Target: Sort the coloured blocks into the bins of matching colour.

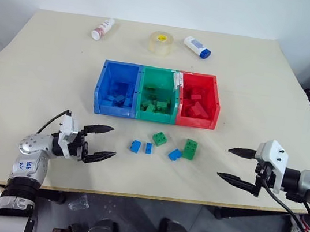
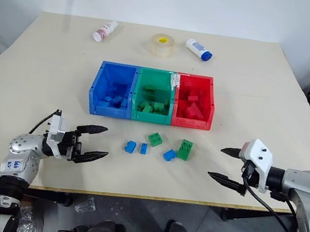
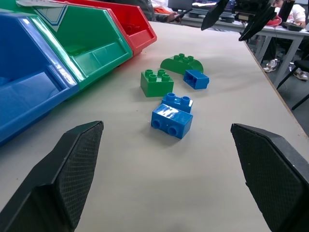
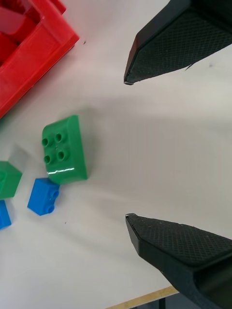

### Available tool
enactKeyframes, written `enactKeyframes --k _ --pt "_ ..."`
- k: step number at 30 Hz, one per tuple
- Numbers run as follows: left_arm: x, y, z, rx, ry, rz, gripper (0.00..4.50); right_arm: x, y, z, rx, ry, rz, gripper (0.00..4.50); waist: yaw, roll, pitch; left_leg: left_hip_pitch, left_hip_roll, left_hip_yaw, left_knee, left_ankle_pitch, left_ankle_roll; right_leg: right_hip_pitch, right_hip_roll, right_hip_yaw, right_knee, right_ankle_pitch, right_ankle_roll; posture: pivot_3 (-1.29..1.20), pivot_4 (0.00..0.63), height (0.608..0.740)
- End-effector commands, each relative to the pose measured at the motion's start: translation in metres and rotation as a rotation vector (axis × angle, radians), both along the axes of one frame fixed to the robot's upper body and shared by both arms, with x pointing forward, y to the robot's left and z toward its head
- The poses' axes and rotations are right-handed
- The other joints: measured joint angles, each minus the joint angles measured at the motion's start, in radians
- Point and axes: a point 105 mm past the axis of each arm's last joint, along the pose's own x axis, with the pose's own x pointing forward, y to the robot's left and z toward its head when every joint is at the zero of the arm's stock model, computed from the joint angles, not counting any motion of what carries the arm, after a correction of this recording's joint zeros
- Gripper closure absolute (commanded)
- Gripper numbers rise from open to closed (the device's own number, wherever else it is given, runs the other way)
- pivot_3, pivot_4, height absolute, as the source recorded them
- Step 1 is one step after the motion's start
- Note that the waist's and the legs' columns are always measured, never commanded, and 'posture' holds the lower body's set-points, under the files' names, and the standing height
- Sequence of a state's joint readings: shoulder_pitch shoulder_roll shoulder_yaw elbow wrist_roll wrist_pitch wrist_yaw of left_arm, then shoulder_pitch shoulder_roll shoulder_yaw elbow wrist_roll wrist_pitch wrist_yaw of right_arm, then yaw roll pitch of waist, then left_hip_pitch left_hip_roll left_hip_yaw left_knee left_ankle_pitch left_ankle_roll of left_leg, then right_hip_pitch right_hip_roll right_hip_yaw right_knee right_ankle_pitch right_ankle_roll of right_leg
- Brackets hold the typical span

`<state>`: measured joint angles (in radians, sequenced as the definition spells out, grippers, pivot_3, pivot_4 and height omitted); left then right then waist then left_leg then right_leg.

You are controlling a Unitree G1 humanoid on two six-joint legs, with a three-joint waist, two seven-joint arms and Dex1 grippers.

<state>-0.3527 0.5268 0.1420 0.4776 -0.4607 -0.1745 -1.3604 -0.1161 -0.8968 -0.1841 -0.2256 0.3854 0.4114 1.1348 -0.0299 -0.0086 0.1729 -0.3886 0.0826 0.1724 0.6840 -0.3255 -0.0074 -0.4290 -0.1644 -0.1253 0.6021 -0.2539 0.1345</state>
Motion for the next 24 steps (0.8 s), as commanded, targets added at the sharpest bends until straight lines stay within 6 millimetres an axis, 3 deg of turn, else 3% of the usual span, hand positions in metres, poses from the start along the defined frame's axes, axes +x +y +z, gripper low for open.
enactKeyframes --k 1,9,16,21,24 --pt "0.002 -0.002 0.008 0.005 -0.043 -0.010 0.00 0.007 0.021 0.007 0.013 -0.032 0.056 0.03 0.000 0.000 0.000 0.000 0.000 0.000 0.000 0.000 0.000 0.000 0.000 0.000 0.000 0.000 0.000 0.00 0.150 0.740" --pt "-0.002 -0.009 0.009 -0.008 -0.057 -0.019 0.00 0.040 0.062 -0.013 0.002 0.013 0.105 0.03 0.002 0.000 0.000 -0.001 0.000 0.000 0.000 0.000 0.000 0.000 0.000 -0.001 0.000 0.000 0.000 0.00 0.150 0.740" --pt "-0.011 -0.006 0.006 -0.016 -0.054 0.008 0.00 0.059 0.071 -0.028 -0.060 0.015 0.097 0.03 0.002 0.000 0.000 -0.001 0.000 0.000 0.001 0.000 0.000 0.000 0.000 -0.001 0.000 0.000 0.000 0.00 0.150 0.740" --pt "-0.016 -0.006 0.003 -0.018 -0.049 0.017 0.00 0.055 0.072 -0.035 -0.082 0.034 0.131 0.03 0.001 0.000 0.000 -0.001 0.000 0.000 0.001 0.000 0.000 0.000 0.000 -0.001 0.000 0.000 0.000 0.00 0.150 0.740" --pt "-0.017 -0.007 0.003 -0.020 -0.048 0.019 0.00 0.054 0.074 -0.035 -0.064 0.030 0.142 0.68 0.001 0.000 0.000 -0.001 0.000 0.000 0.001 0.000 0.000 0.000 0.000 -0.001 0.000 0.000 0.000 0.00 0.150 0.740"
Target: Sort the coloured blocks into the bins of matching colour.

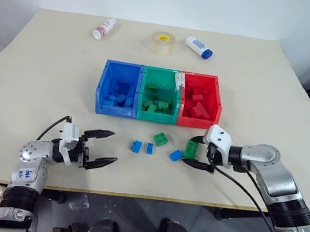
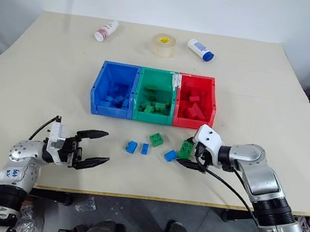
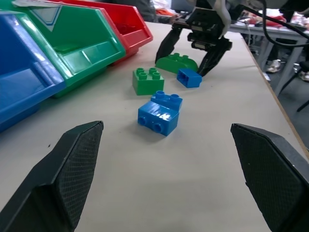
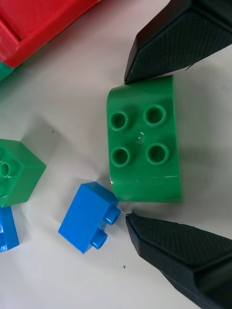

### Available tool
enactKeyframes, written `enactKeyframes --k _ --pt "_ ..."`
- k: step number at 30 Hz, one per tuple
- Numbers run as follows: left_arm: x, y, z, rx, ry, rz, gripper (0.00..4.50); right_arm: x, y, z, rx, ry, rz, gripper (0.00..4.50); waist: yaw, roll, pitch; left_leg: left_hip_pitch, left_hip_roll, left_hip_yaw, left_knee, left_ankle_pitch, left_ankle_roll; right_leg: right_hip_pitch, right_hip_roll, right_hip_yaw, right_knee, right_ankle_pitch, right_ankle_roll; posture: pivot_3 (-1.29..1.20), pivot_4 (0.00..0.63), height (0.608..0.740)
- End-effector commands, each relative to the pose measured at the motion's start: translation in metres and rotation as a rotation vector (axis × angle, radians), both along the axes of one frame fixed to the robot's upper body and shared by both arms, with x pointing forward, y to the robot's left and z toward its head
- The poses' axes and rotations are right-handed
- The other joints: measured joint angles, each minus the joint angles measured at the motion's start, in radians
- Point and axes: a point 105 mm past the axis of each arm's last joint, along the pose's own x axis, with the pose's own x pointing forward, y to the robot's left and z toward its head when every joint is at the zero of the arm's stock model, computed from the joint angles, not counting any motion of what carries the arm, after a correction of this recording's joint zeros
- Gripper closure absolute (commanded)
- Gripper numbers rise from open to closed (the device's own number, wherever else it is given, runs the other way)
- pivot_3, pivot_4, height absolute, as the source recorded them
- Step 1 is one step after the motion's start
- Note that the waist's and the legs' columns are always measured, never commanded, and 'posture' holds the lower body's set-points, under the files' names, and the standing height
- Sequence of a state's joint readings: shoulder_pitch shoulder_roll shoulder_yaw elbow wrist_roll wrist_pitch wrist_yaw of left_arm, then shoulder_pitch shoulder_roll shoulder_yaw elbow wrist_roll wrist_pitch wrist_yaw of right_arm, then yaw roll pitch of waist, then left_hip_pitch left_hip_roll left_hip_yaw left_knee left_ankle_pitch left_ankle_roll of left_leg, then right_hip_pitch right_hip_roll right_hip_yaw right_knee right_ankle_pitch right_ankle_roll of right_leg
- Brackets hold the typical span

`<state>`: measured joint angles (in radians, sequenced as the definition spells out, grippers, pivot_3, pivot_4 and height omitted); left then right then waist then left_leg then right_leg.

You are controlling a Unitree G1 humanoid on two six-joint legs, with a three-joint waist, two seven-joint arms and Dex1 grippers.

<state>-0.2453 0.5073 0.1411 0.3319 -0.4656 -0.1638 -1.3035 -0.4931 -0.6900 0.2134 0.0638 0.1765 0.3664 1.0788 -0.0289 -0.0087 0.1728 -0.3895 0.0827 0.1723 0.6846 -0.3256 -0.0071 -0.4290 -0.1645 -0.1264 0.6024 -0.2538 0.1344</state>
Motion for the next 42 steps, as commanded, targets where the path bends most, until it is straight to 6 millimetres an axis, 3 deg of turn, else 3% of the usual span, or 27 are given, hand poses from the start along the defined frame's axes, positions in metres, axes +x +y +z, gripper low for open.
enactKeyframes --k 1,2,9,14,19,23,28,31,33,38,42 --pt "-0.002 0.000 0.008 -0.014 -0.033 0.004 0.00 -0.003 0.002 0.000 0.006 -0.006 0.015 0.92 0.000 0.000 0.000 0.000 0.000 0.000 0.000 0.000 0.000 0.000 0.000 0.000 0.000 0.000 0.000 0.00 0.150 0.740" --pt "-0.002 0.000 0.008 -0.015 -0.033 0.003 0.00 -0.003 0.002 0.001 0.010 -0.010 0.021 1.14 0.000 0.000 0.000 0.000 0.000 0.000 0.000 0.000 0.000 0.000 0.000 0.000 0.000 0.000 0.000 0.00 0.150 0.740" --pt "0.002 0.001 0.009 -0.013 -0.032 0.002 0.00 -0.001 0.001 0.020 0.040 -0.064 0.003 1.14 0.000 0.000 0.000 0.000 0.000 0.000 0.000 0.000 0.000 0.000 0.000 0.000 0.000 0.000 0.000 0.00 0.150 0.740" --pt "0.005 0.000 0.010 -0.011 -0.031 -0.004 0.00 0.011 0.004 0.067 0.113 -0.172 -0.033 1.14 0.000 0.000 0.000 0.000 0.000 0.000 0.000 0.000 0.000 0.000 0.000 0.000 0.000 0.000 0.000 0.00 0.150 0.740" --pt "0.010 -0.002 0.011 -0.014 -0.036 -0.013 0.00 0.022 0.019 0.095 0.158 -0.255 -0.013 1.14 -0.001 0.000 0.000 0.000 0.000 0.000 0.000 0.000 0.000 -0.001 0.000 0.000 0.000 0.000 0.000 0.00 0.150 0.740" --pt "0.012 -0.003 0.012 -0.016 -0.039 -0.018 0.00 0.041 0.047 0.117 0.235 -0.330 0.001 1.14 -0.006 0.000 0.000 0.000 0.000 0.001 0.000 0.000 0.000 -0.001 0.000 0.000 0.001 0.000 0.000 0.00 0.150 0.740" --pt "0.013 -0.004 0.013 -0.016 -0.045 -0.021 0.00 0.072 0.077 0.126 0.282 -0.373 -0.043 1.14 -0.013 0.000 0.000 0.000 0.000 0.001 0.000 0.000 0.000 -0.001 0.000 0.000 0.002 0.000 0.000 0.00 0.150 0.740" --pt "0.012 -0.004 0.013 -0.015 -0.049 -0.020 0.00 0.085 0.085 0.125 0.281 -0.393 -0.076 0.13 -0.014 0.000 0.000 -0.001 0.000 0.001 0.000 0.000 0.000 -0.001 0.000 0.000 0.002 0.000 0.000 0.00 0.150 0.740" --pt "0.012 -0.003 0.014 -0.014 -0.052 -0.018 0.00 0.088 0.085 0.125 0.284 -0.406 -0.082 0.05 -0.013 0.000 0.000 -0.001 0.000 0.001 0.000 0.000 0.000 -0.001 0.000 0.000 0.002 0.000 0.000 0.00 0.150 0.740" --pt "0.010 0.001 0.014 -0.007 -0.049 -0.015 0.00 0.079 0.070 0.125 0.291 -0.413 -0.065 0.05 -0.023 0.000 0.000 -0.001 0.000 0.001 -0.001 0.000 0.000 -0.001 0.000 0.000 0.001 0.000 0.000 0.00 0.150 0.740" --pt "0.011 0.001 0.014 -0.002 -0.041 -0.022 0.00 0.047 0.049 0.114 0.268 -0.375 0.023 0.05 -0.022 0.000 0.000 -0.001 0.000 0.001 -0.001 0.000 0.000 -0.001 0.000 0.000 0.001 0.000 0.000 0.00 0.150 0.740"
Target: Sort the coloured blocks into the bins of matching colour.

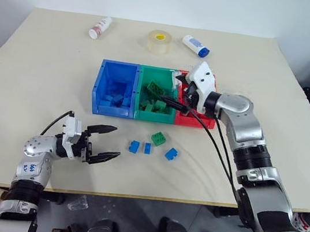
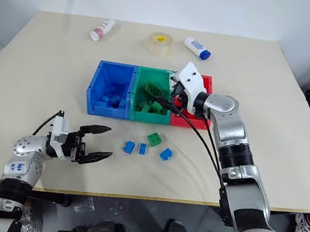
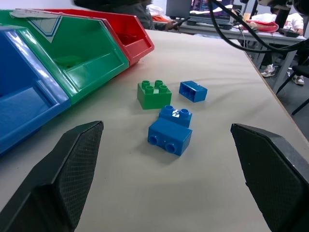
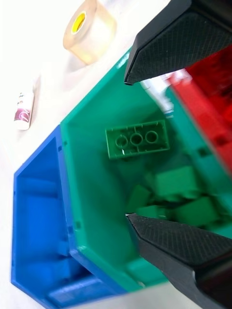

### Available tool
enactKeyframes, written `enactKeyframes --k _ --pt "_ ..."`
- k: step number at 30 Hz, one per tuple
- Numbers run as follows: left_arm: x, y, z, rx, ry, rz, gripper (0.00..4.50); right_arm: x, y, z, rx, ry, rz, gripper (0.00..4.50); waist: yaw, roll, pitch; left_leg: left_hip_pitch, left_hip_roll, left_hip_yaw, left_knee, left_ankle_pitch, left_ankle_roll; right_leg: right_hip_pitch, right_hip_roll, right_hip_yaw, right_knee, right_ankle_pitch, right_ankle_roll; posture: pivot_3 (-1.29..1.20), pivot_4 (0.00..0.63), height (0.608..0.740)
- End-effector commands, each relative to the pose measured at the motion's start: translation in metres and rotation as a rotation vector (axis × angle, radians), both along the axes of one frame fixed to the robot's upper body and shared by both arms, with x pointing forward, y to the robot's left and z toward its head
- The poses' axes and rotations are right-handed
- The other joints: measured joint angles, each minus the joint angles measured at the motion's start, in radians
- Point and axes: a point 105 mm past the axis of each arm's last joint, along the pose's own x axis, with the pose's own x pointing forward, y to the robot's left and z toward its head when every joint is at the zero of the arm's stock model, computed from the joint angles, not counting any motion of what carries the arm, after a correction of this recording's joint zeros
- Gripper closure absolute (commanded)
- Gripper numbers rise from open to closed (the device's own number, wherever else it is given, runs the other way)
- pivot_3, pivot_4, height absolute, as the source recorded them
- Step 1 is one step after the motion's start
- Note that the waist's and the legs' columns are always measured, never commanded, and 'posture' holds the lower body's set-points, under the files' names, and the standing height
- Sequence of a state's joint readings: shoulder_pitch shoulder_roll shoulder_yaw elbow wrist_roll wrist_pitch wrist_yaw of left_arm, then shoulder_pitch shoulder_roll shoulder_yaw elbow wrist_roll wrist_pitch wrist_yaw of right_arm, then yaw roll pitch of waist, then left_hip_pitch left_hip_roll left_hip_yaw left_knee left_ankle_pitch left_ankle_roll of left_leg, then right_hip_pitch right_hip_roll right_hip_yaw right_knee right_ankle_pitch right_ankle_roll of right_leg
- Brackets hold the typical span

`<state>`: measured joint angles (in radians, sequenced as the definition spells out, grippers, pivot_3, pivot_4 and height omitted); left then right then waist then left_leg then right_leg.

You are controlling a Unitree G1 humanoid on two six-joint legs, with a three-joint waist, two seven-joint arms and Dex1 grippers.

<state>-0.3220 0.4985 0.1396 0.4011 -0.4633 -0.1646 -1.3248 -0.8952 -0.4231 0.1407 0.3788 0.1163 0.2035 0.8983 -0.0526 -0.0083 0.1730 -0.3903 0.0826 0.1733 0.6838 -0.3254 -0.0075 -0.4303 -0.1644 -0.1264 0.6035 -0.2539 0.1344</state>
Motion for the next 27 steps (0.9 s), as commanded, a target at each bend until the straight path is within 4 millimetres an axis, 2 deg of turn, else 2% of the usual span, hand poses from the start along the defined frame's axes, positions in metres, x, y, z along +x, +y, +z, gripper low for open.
enactKeyframes --k 1,4,9,15,18,21,27 --pt "-0.001 0.004 0.007 0.014 -0.028 -0.009 0.00 -0.036 -0.016 0.010 0.009 -0.026 0.118 0.05 0.004 0.000 0.000 0.000 0.000 0.000 0.000 0.000 0.000 0.000 0.000 0.000 0.000 0.000 0.000 0.00 0.150 0.740" --pt "0.001 0.004 0.007 0.017 -0.025 -0.018 0.00 -0.065 -0.031 -0.004 -0.029 0.038 0.174 0.05 0.008 0.000 0.000 0.000 0.000 0.000 0.000 0.000 0.000 0.000 0.000 0.000 -0.001 0.000 0.000 0.00 0.150 0.740" --pt "0.002 0.007 0.006 0.039 -0.009 -0.043 0.00 -0.116 -0.079 -0.042 -0.132 0.221 0.125 0.05 0.025 0.000 0.000 0.000 0.000 -0.001 0.000 0.000 0.000 0.000 0.000 0.000 -0.001 0.000 0.000 0.00 0.150 0.740" --pt "0.002 0.011 0.007 0.046 -0.003 -0.057 0.00 -0.144 -0.111 -0.060 -0.203 0.332 0.021 0.05 0.026 0.000 0.000 0.001 0.000 -0.001 0.001 -0.001 0.001 0.001 0.000 0.000 -0.002 0.000 0.000 0.00 0.150 0.740" --pt "0.001 0.012 0.008 0.046 -0.004 -0.061 0.00 -0.144 -0.104 -0.062 -0.203 0.337 0.030 0.05 0.022 -0.001 0.000 0.001 0.000 0.000 0.001 -0.001 0.001 0.001 0.000 0.000 -0.002 0.000 0.000 0.00 0.150 0.740" --pt "0.001 0.011 0.008 0.046 -0.006 -0.064 0.00 -0.138 -0.085 -0.065 -0.194 0.335 0.071 0.05 0.023 -0.001 0.000 0.001 0.000 -0.001 0.001 -0.001 0.001 0.001 0.000 0.000 -0.002 0.000 0.000 0.00 0.150 0.740" --pt "-0.003 0.005 0.009 0.038 -0.019 -0.068 0.00 -0.113 -0.042 -0.078 -0.174 0.319 0.154 0.05 0.024 -0.001 0.000 0.001 0.000 -0.001 0.001 -0.001 0.001 0.001 0.000 0.000 -0.002 0.000 0.000 0.00 0.150 0.740"
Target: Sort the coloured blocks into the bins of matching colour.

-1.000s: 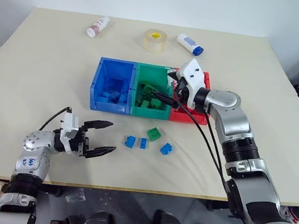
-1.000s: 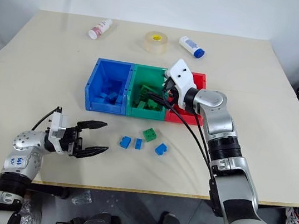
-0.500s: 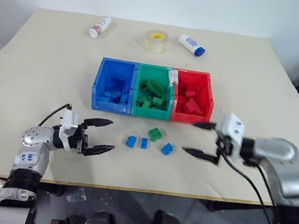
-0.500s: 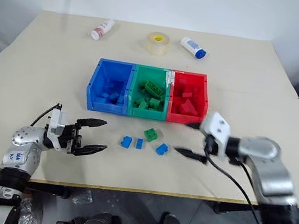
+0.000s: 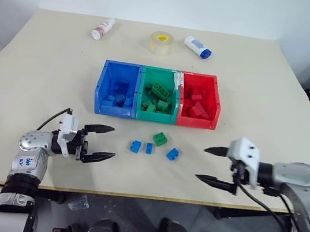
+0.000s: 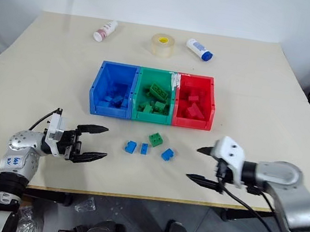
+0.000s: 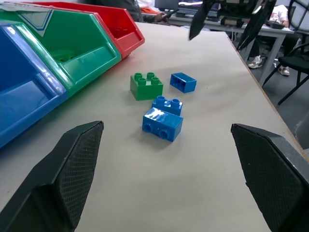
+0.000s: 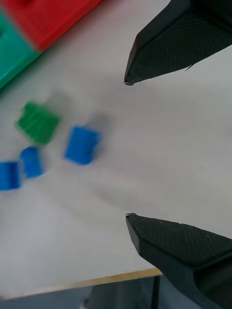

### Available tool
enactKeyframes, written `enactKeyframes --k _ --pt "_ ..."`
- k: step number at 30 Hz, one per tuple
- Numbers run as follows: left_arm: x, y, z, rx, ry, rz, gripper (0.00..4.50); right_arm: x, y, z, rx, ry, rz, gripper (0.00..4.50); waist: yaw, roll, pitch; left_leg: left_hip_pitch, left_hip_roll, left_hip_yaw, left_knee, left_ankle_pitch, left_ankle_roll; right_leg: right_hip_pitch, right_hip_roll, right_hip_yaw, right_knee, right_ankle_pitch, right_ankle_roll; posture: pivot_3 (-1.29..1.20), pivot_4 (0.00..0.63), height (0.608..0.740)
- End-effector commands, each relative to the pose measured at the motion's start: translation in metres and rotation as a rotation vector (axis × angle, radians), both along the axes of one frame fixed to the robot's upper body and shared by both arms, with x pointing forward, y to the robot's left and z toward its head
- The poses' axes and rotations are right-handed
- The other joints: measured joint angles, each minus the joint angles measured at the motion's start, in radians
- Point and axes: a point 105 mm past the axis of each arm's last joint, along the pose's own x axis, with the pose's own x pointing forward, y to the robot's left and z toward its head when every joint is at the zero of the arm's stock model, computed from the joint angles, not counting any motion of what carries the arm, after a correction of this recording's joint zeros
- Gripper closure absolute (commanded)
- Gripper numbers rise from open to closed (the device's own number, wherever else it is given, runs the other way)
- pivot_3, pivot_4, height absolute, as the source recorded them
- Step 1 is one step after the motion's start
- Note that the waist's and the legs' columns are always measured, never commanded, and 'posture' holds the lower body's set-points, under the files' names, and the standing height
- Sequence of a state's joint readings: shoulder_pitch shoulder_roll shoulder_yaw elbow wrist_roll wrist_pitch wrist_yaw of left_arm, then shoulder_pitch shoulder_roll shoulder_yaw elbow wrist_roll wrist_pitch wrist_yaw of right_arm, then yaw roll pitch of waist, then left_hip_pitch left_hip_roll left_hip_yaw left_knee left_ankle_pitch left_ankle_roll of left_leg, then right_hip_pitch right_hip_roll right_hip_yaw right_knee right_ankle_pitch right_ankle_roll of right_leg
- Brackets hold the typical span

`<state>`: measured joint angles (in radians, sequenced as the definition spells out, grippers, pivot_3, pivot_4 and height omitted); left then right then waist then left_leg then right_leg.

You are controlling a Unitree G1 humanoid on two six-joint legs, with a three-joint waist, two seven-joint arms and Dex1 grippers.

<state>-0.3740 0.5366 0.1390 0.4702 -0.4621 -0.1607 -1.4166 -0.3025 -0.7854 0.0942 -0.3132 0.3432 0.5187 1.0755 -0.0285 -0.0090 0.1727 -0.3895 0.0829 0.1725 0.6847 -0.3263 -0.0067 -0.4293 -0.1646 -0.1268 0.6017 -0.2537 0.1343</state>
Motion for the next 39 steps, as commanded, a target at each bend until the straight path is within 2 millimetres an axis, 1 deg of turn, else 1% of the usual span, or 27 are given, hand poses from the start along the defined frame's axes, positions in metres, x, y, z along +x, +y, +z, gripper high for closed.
enactKeyframes --k 1,5,7,8,11,15,16,17,20,23,25,27,28,31,32,36,37,38,39 --pt "-0.005 -0.003 0.007 -0.006 -0.036 -0.001 0.00 0.013 0.018 -0.004 0.015 -0.020 0.018 0.05 0.000 0.000 0.000 0.000 0.000 0.000 0.000 0.000 0.000 0.000 0.000 0.000 0.000 0.000 0.000 0.00 0.150 0.740" --pt "-0.015 -0.002 0.004 -0.011 -0.031 0.017 0.00 0.025 0.037 -0.017 0.012 -0.017 0.038 0.05 0.000 0.000 0.000 -0.001 0.000 0.000 0.000 0.000 0.000 0.000 0.000 -0.001 0.000 0.000 0.000 0.00 0.150 0.740" --pt "-0.020 0.000 0.002 -0.014 -0.026 0.035 0.00 0.029 0.041 -0.027 -0.010 -0.010 0.038 0.05 0.000 0.000 0.000 -0.001 0.000 0.000 0.000 0.000 0.000 0.000 0.000 -0.001 0.000 0.000 0.000 0.00 0.150 0.740" --pt "-0.022 0.001 0.002 -0.015 -0.025 0.044 0.00 0.029 0.042 -0.030 -0.016 -0.013 0.046 0.22 0.002 0.000 0.000 -0.001 0.000 0.000 0.000 0.000 0.000 0.000 0.000 -0.001 0.000 0.000 0.000 0.00 0.150 0.740" --pt "-0.027 0.004 0.001 -0.014 -0.018 0.065 0.00 0.029 0.045 -0.027 0.007 -0.022 0.058 0.90 0.000 0.000 0.000 -0.001 0.000 0.000 0.000 0.000 0.000 0.000 0.000 -0.001 0.000 0.000 0.000 0.00 0.150 0.740" --pt "-0.029 0.004 0.001 -0.017 -0.013 0.076 0.00 0.031 0.047 -0.021 0.021 -0.040 0.062 2.30 0.000 0.000 0.000 0.000 0.000 0.000 0.000 0.000 0.000 0.000 0.000 -0.001 0.001 0.000 0.000 0.00 0.150 0.740" --pt "-0.028 0.004 0.001 -0.019 -0.014 0.078 0.00 0.031 0.048 -0.018 0.023 -0.046 0.063 2.72 0.000 0.000 0.000 0.000 0.000 0.000 0.000 0.000 0.000 0.000 0.000 -0.001 0.001 0.000 0.000 0.00 0.150 0.740" --pt "-0.028 0.004 0.001 -0.021 -0.014 0.080 0.00 0.032 0.048 -0.015 0.028 -0.054 0.066 2.90 0.000 0.000 0.000 0.000 0.000 0.000 0.000 0.000 0.000 0.000 0.000 0.000 0.001 0.000 0.000 0.00 0.150 0.740" --pt "-0.026 0.003 0.002 -0.023 -0.014 0.082 0.00 0.034 0.051 0.000 0.059 -0.092 0.073 2.92 0.000 0.000 0.000 0.000 0.000 0.000 0.000 0.000 0.000 0.000 0.000 -0.001 0.001 0.000 0.000 0.00 0.150 0.740" --pt "-0.023 0.001 0.002 -0.026 -0.016 0.079 0.00 0.040 0.059 0.025 0.116 -0.140 0.082 2.92 0.000 0.000 0.000 0.000 0.000 0.000 0.000 0.000 0.000 0.000 0.000 -0.001 0.001 0.000 0.000 0.00 0.150 0.740" --pt "-0.020 0.000 0.002 -0.028 -0.019 0.074 0.00 0.047 0.069 0.047 0.164 -0.192 0.093 2.92 -0.001 0.000 0.000 0.000 0.000 0.000 0.000 0.000 0.000 -0.001 0.000 -0.001 0.001 0.000 0.000 0.00 0.150 0.740" --pt "-0.018 -0.002 0.002 -0.030 -0.020 0.069 0.00 0.055 0.080 0.064 0.201 -0.239 0.098 2.92 -0.005 0.000 0.000 0.000 0.000 0.001 0.000 0.000 0.000 -0.001 0.000 0.000 0.001 0.000 0.000 0.00 0.150 0.740" --pt "-0.017 -0.002 0.002 -0.030 -0.021 0.067 0.00 0.059 0.085 0.069 0.213 -0.254 0.099 2.92 -0.005 0.000 0.000 -0.001 0.000 0.001 0.000 0.000 0.000 -0.002 0.000 0.000 0.002 0.000 0.000 0.00 0.150 0.740" --pt "-0.014 -0.005 0.003 -0.033 -0.025 0.059 0.00 0.077 0.108 0.086 0.260 -0.313 0.097 2.92 -0.007 0.000 0.000 0.000 0.000 0.001 0.000 0.000 0.000 -0.002 0.000 0.000 0.003 0.000 0.000 0.00 0.150 0.740" --pt "-0.013 -0.007 0.003 -0.034 -0.028 0.055 0.00 0.084 0.120 0.091 0.274 -0.322 0.098 2.92 -0.009 0.000 0.000 0.000 0.000 0.001 0.000 0.000 0.000 -0.001 0.000 0.000 0.003 0.000 0.000 0.00 0.150 0.740" --pt "-0.011 -0.009 0.004 -0.036 -0.036 0.048 0.00 0.107 0.158 0.099 0.303 -0.363 0.076 2.92 -0.022 0.000 0.000 -0.001 0.000 0.002 -0.001 0.000 -0.001 -0.002 0.000 -0.001 0.003 0.000 0.000 0.00 0.150 0.740" --pt "-0.011 -0.009 0.005 -0.036 -0.038 0.047 0.00 0.113 0.167 0.104 0.324 -0.386 0.055 2.92 -0.028 0.001 0.000 -0.001 0.000 0.001 -0.001 0.000 -0.001 -0.002 0.000 -0.001 0.003 0.000 0.000 0.00 0.150 0.740" --pt "-0.010 -0.009 0.005 -0.036 -0.039 0.047 0.00 0.119 0.175 0.110 0.352 -0.402 0.029 2.19 -0.031 0.001 0.000 -0.001 0.000 0.002 -0.001 0.000 -0.001 -0.002 0.000 -0.001 0.003 0.000 0.000 0.00 0.150 0.740" --pt "-0.010 -0.010 0.005 -0.036 -0.040 0.047 0.00 0.122 0.179 0.113 0.371 -0.411 0.012 1.89 -0.034 0.001 0.000 -0.001 0.000 0.002 -0.001 0.001 -0.001 -0.002 0.000 -0.001 0.003 0.000 0.000 0.00 0.150 0.740"
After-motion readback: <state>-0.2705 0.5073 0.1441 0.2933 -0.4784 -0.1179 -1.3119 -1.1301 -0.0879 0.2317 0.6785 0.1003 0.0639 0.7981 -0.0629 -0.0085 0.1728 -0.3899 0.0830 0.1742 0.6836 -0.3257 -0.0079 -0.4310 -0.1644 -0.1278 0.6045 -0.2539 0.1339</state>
